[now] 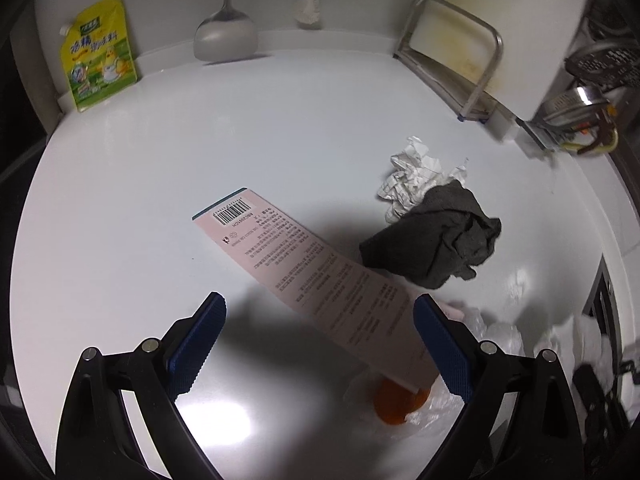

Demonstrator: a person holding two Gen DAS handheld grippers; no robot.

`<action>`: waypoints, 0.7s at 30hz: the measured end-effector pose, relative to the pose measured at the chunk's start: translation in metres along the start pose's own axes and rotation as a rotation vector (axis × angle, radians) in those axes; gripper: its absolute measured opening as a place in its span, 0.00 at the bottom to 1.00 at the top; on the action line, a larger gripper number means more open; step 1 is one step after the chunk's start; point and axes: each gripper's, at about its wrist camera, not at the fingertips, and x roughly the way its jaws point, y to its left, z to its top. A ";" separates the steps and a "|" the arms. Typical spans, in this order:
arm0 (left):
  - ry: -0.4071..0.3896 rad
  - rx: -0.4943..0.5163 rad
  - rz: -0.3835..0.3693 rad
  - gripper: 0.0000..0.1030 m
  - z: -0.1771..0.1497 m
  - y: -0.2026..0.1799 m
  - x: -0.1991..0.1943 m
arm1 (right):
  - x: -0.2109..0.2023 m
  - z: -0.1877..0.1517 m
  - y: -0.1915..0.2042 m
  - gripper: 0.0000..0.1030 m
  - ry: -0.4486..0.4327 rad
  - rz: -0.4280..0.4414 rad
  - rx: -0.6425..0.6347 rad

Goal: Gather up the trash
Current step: 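Grasp the white tissue with the right tool while the left tool grasps the pink receipt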

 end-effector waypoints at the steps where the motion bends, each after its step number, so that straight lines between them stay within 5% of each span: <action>1: 0.005 -0.014 0.005 0.90 0.002 0.000 0.003 | 0.000 -0.001 -0.003 0.08 0.000 0.000 0.005; 9: 0.050 -0.100 0.049 0.90 0.009 -0.001 0.027 | 0.004 -0.007 -0.025 0.08 0.013 0.023 0.035; 21: 0.076 -0.083 0.107 0.90 0.005 -0.010 0.043 | 0.001 -0.009 -0.037 0.08 0.016 0.026 0.045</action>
